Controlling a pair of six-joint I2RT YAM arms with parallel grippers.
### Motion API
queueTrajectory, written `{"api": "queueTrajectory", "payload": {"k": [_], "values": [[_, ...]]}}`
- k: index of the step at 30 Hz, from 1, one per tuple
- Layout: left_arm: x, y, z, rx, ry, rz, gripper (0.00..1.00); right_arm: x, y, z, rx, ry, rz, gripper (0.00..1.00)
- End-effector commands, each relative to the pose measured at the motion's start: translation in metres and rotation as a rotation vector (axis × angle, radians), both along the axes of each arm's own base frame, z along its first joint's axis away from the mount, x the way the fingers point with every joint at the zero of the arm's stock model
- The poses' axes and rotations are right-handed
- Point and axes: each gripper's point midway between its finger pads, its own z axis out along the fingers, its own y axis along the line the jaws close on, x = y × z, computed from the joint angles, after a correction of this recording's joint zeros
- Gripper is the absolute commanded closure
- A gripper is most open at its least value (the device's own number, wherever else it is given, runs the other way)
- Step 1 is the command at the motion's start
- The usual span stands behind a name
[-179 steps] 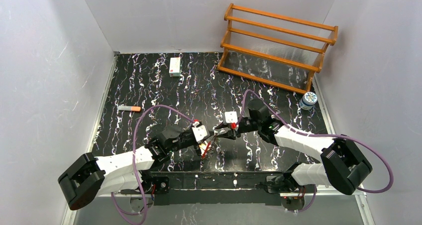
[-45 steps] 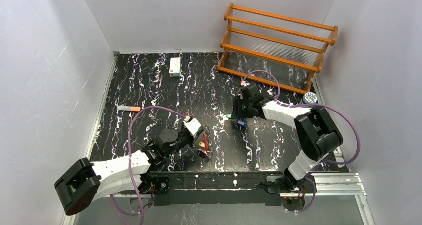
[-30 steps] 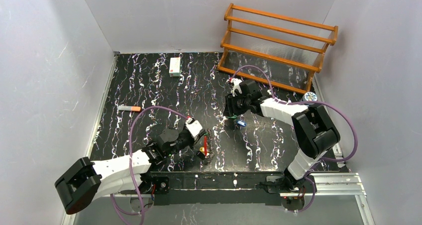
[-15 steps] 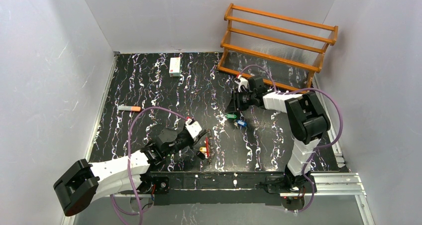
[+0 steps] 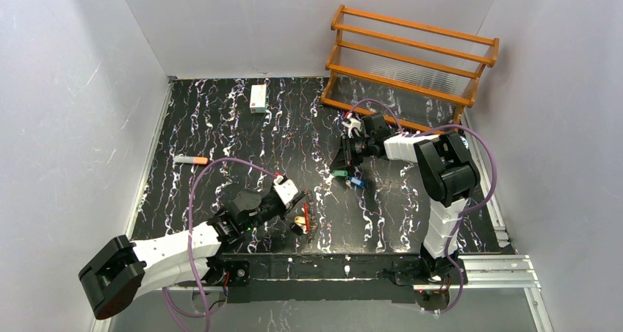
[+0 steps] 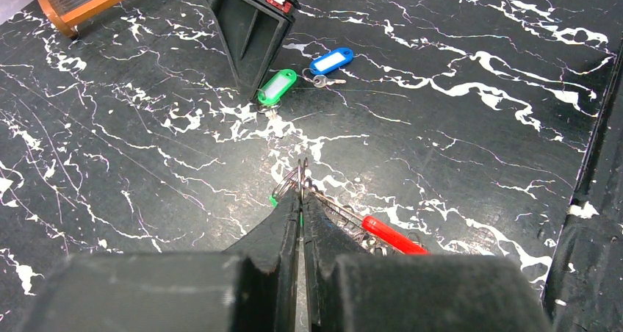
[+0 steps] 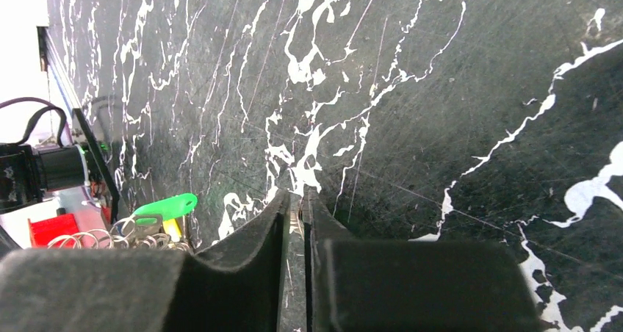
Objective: Put the keys on the keyring
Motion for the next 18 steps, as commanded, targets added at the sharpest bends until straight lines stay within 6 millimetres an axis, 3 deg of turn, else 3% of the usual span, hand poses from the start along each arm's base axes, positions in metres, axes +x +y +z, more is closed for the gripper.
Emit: {"api": "queueTrajectory", "payload": {"k": [1,3,8,13,16,18], "values": [[0.002,-0.004,0.019,-0.033,-0.044,-0.013,1.0,0.009,0.004,0.01,0.027,-0.016,0.003,0.84],[0.001,-0.005,0.019,-0.033,-0.045,-0.013,1.0,0.008,0.004,0.011,0.025,-0.015,0.001,0.87],[0.002,-0.004,0.02,-0.033,-0.047,-0.012,1.0,0.008,0.0,0.012,0.004,-0.026,-0.018,0.78],[0.002,-0.004,0.02,-0.034,-0.048,-0.013,1.0,0.008,-0.004,0.013,-0.015,-0.037,-0.031,0.77],[0.002,-0.004,0.02,-0.033,-0.046,-0.014,1.0,0.005,-0.005,0.014,-0.017,-0.034,-0.029,0.79],[0.002,-0.004,0.02,-0.033,-0.047,-0.013,1.0,0.005,-0.006,0.013,-0.027,-0.03,-0.036,0.86]]}}
